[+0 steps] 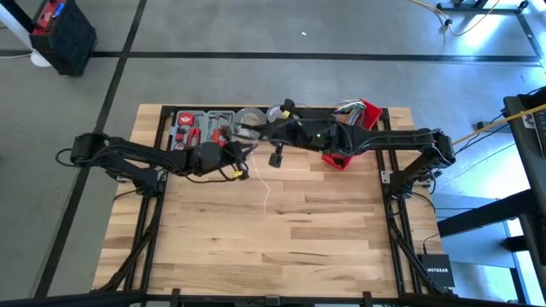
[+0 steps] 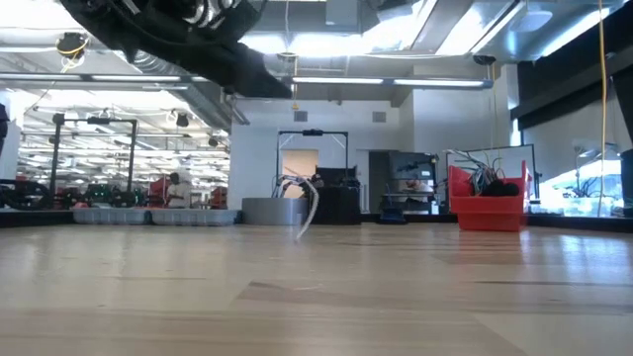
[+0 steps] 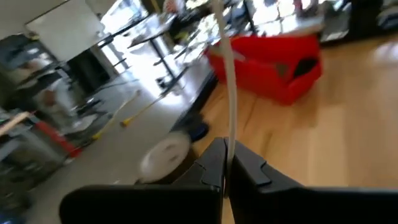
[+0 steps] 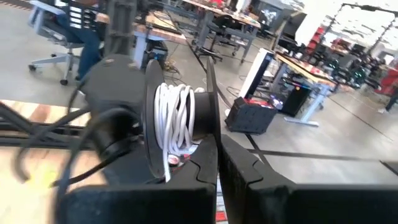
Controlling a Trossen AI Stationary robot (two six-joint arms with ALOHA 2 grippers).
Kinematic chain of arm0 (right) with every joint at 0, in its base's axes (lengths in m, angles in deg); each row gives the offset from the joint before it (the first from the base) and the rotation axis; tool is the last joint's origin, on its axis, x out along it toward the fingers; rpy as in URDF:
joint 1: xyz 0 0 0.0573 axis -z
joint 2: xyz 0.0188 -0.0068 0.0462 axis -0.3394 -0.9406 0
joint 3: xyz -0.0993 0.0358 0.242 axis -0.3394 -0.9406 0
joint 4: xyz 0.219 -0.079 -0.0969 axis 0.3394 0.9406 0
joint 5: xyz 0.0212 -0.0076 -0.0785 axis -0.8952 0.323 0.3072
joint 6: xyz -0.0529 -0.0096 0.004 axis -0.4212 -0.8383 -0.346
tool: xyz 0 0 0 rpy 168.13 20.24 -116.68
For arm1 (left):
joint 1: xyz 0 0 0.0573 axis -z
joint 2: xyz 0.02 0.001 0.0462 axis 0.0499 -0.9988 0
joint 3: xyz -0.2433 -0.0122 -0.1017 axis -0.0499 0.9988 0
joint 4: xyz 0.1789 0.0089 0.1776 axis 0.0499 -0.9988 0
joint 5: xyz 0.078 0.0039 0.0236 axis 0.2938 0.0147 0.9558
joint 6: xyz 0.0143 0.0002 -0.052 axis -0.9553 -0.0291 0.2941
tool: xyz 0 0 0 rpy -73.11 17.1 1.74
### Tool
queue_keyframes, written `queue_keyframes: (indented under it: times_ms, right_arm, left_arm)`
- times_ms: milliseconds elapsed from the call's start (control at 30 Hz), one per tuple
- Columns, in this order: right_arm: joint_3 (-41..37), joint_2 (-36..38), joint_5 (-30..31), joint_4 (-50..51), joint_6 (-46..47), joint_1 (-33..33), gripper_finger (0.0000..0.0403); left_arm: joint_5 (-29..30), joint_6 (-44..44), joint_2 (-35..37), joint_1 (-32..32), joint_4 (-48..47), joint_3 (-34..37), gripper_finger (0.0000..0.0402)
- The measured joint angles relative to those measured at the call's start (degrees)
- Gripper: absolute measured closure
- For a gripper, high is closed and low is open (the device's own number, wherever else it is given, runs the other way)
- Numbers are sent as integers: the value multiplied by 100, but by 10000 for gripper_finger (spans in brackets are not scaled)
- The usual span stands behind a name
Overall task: Coil cords
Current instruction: Coil the white wire onto the black spool
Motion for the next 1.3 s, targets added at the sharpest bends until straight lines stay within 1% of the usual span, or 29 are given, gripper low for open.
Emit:
queue_keyframes:
  times_ms: [133, 267, 367, 433, 533, 667, 767, 833, 867, 967, 1067, 1300]
  right_arm:
    - [-1, 26, 110, 158, -185, -237, 397]
    - [-2, 26, 334, 564, -300, -400, 397]
    - [-2, -25, 387, 832, -297, -430, 397]
    - [-43, -125, 391, 954, -298, -417, 397]
    - [-209, -279, 557, 972, -310, -400, 397]
    - [-363, -516, 894, 984, -463, -316, 397]
    - [-393, -767, 1159, 985, -512, -244, 397]
    - [-396, -932, 1377, 952, -588, -178, 397]
    - [-394, -1010, 1454, 858, -611, -179, 397]
    - [-393, -1246, 1609, 492, -642, -118, 397]
    - [-393, -1435, 1734, 153, -660, -80, 397]
    - [-393, -1693, 1836, -464, -645, -12, 397]
  left_arm:
    - [485, -167, 710, 4, -1323, -2, 401]
    - [551, 171, 1643, 2, -2585, -2, 401]
    - [531, 463, 2309, 23, -3334, -2, 401]
    - [489, 610, 2691, 46, -3653, -2, 401]
    - [16, 800, 3160, 42, -3951, -2, 401]
    - [-975, 1053, 3592, 46, -4070, -2, 401]
    - [-1802, 1170, 3730, 46, -3985, -2, 401]
    - [-2213, 1232, 3714, 48, -3781, 21, 402]
    - [-2320, 1270, 3712, 48, -3632, 57, 402]
    - [-2357, 1372, 3604, 46, -3282, 135, 401]
    - [-2360, 1433, 3455, 37, -3186, 159, 401]
    - [-2370, 1423, 2951, 39, -2532, 160, 401]
